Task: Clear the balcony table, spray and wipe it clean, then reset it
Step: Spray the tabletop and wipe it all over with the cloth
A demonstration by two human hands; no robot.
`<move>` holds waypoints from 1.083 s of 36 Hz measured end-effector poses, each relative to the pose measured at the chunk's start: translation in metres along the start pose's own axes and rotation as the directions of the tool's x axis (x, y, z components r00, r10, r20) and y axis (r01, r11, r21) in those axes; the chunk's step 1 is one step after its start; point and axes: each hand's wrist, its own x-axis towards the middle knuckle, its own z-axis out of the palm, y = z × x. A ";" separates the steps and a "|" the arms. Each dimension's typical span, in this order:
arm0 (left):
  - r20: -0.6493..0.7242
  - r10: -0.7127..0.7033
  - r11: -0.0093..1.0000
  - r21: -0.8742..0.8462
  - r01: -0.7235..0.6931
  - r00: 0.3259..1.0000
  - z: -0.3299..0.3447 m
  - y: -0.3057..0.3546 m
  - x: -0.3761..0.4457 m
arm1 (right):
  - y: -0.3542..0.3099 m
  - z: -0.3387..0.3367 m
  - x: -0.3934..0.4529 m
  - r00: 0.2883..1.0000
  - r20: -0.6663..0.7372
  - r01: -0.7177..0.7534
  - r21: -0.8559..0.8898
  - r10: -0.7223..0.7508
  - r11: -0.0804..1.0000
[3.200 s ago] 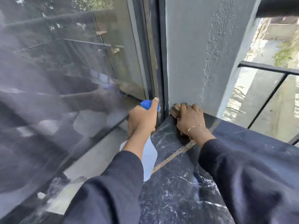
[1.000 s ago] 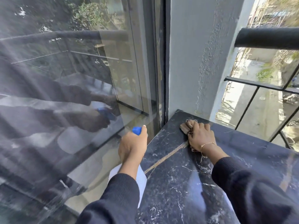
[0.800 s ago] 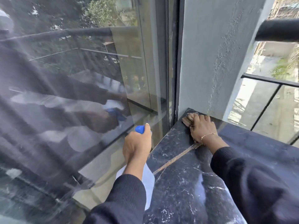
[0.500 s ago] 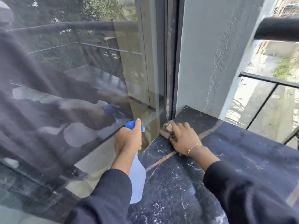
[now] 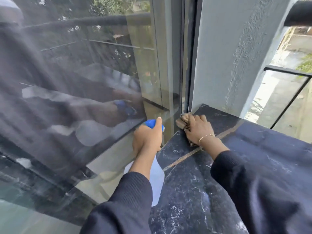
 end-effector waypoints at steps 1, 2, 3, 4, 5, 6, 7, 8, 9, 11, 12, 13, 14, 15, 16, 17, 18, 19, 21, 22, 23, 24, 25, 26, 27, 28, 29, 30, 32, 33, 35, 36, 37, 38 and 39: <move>-0.004 0.001 1.000 0.002 -0.001 1.000 0.000 0.000 0.000 | -0.010 0.004 -0.005 0.999 0.004 0.051 0.002 -0.051 0.999; -0.006 0.000 1.000 0.010 0.000 1.000 0.000 0.000 -0.001 | -0.019 0.007 -0.013 0.994 0.012 0.106 -0.003 -0.106 0.994; -0.010 -0.001 1.000 0.020 0.001 1.000 0.000 0.001 -0.001 | -0.024 0.010 -0.022 0.986 0.020 0.163 -0.012 -0.163 0.986; -0.015 -0.001 1.000 0.025 0.001 1.000 -0.001 0.001 0.000 | -0.026 0.012 -0.033 0.975 0.025 0.222 -0.017 -0.221 0.975; -0.015 0.002 1.000 0.030 -0.001 1.000 -0.001 0.002 0.000 | -0.022 0.013 -0.044 0.962 0.029 0.273 -0.014 -0.272 0.962; -0.011 0.006 0.999 0.031 -0.006 1.000 -0.001 0.002 0.000 | -0.015 0.013 -0.054 0.951 0.033 0.309 -0.005 -0.308 0.951; -0.007 0.007 1.000 0.031 -0.007 1.000 -0.001 0.002 -0.001 | -0.005 0.012 -0.061 0.946 0.033 0.323 0.007 -0.323 0.946; -0.006 0.007 1.000 0.028 -0.007 1.000 -0.002 0.003 -0.002 | 0.006 0.011 -0.066 0.948 0.023 0.318 0.014 -0.319 0.948; -0.004 0.006 1.000 0.022 -0.006 1.000 -0.003 0.003 -0.002 | 0.017 0.008 -0.067 0.955 0.012 0.296 0.008 -0.296 0.955; 0.007 0.007 1.000 0.007 -0.007 1.000 -0.005 0.004 -0.002 | 0.033 0.003 -0.059 0.978 0.006 0.208 -0.011 -0.208 0.978; 0.013 0.007 1.000 -0.004 -0.007 1.000 -0.007 0.004 -0.003 | 0.038 0.000 -0.051 0.989 0.012 0.151 -0.019 -0.151 0.988; 0.018 0.007 1.000 -0.017 -0.007 1.000 -0.009 0.004 -0.004 | 0.038 -0.002 -0.041 0.995 0.019 0.098 -0.022 -0.097 0.995; 0.022 0.010 1.000 -0.027 -0.010 1.000 -0.010 0.004 -0.004 | 0.034 -0.004 -0.032 0.998 0.024 0.055 -0.018 -0.055 0.998; 0.025 0.015 0.999 -0.031 -0.014 1.000 -0.011 0.004 -0.005 | 0.028 -0.005 -0.023 0.999 0.026 0.025 -0.010 -0.025 1.000; 0.024 0.018 0.999 -0.034 -0.018 1.000 -0.012 0.004 -0.006 | 0.020 -0.004 -0.015 1.000 0.024 0.009 -0.002 -0.009 1.000; 0.023 0.024 0.999 -0.037 -0.023 0.999 -0.013 0.004 -0.006 | 0.011 -0.003 -0.009 1.000 0.021 0.003 0.007 -0.003 1.000; 0.022 0.025 0.999 -0.040 -0.024 0.999 -0.013 0.004 -0.006 | 0.001 -0.001 -0.006 1.000 0.023 0.006 0.011 -0.006 1.000; 0.022 0.020 0.999 -0.044 -0.019 1.000 -0.014 0.003 -0.007 | -0.009 0.002 -0.006 0.999 0.025 0.019 0.009 -0.020 1.000; 0.018 0.018 0.998 -0.064 -0.017 1.000 -0.015 0.003 -0.006 | -0.029 0.007 -0.013 0.996 0.017 0.086 0.002 -0.086 0.996; 0.014 0.014 0.997 -0.079 -0.013 1.000 -0.016 0.002 -0.006 | -0.037 0.009 -0.021 0.990 0.019 0.139 -0.001 -0.139 0.990; 0.015 0.011 0.995 -0.101 -0.009 1.000 -0.016 0.002 -0.007 | -0.042 0.012 -0.031 0.979 0.030 0.200 -0.003 -0.199 0.980; 0.018 0.012 0.992 -0.125 -0.009 1.000 -0.016 0.003 -0.008 | -0.043 0.014 -0.042 0.965 0.043 0.260 -0.003 -0.260 0.965; 0.021 0.011 0.990 -0.144 -0.008 1.000 -0.016 0.003 -0.010 | -0.040 0.015 -0.054 0.949 0.058 0.311 -0.003 -0.310 0.950; 0.024 0.010 0.988 -0.155 -0.006 1.000 -0.017 0.003 -0.011 | -0.033 0.015 -0.065 0.935 0.066 0.350 0.001 -0.350 0.937; 0.030 0.012 0.987 -0.163 -0.007 0.999 -0.017 0.003 -0.012 | -0.024 0.014 -0.073 0.924 0.061 0.378 0.012 -0.378 0.926; 0.038 0.020 0.984 -0.178 -0.013 0.999 -0.017 0.004 -0.014 | -0.012 0.012 -0.079 0.923 0.052 0.381 0.021 -0.382 0.924; 0.046 0.034 0.980 -0.196 -0.024 0.998 -0.018 0.004 -0.015 | 0.001 0.011 -0.080 0.935 0.030 0.354 0.026 -0.355 0.935; 0.058 0.046 0.977 -0.212 -0.033 0.997 -0.019 0.005 -0.015 | 0.012 0.007 -0.078 0.954 0.015 0.298 0.020 -0.298 0.954; 0.097 0.059 0.973 -0.227 -0.036 0.994 -0.023 0.008 -0.016 | 0.027 0.003 -0.066 0.986 0.004 0.165 -0.006 -0.165 0.986; 0.111 0.060 0.970 -0.241 -0.032 0.992 -0.027 0.008 -0.017 | 0.028 0.002 -0.059 0.994 -0.003 0.113 -0.011 -0.113 0.994; 0.135 0.056 0.964 -0.264 -0.018 0.989 -0.035 0.006 -0.018 | 0.023 0.001 -0.051 0.999 -0.012 0.034 0.019 -0.033 0.999; 0.148 0.052 0.966 -0.258 -0.012 0.988 -0.039 0.003 -0.021 | 0.019 0.001 -0.051 1.000 -0.014 0.002 0.033 -0.002 0.999; 0.160 0.053 0.970 -0.245 -0.012 0.986 -0.044 0.000 -0.024 | 0.016 0.002 -0.052 1.000 -0.017 -0.021 0.042 0.022 0.999; 0.171 0.063 0.974 -0.227 -0.023 0.983 -0.049 -0.005 -0.028 | 0.014 0.002 -0.053 0.999 -0.020 -0.039 0.042 0.040 0.998; 0.180 0.076 0.978 -0.207 -0.038 0.981 -0.054 -0.009 -0.031 | 0.013 0.002 -0.055 0.998 -0.020 -0.050 0.040 0.051 0.998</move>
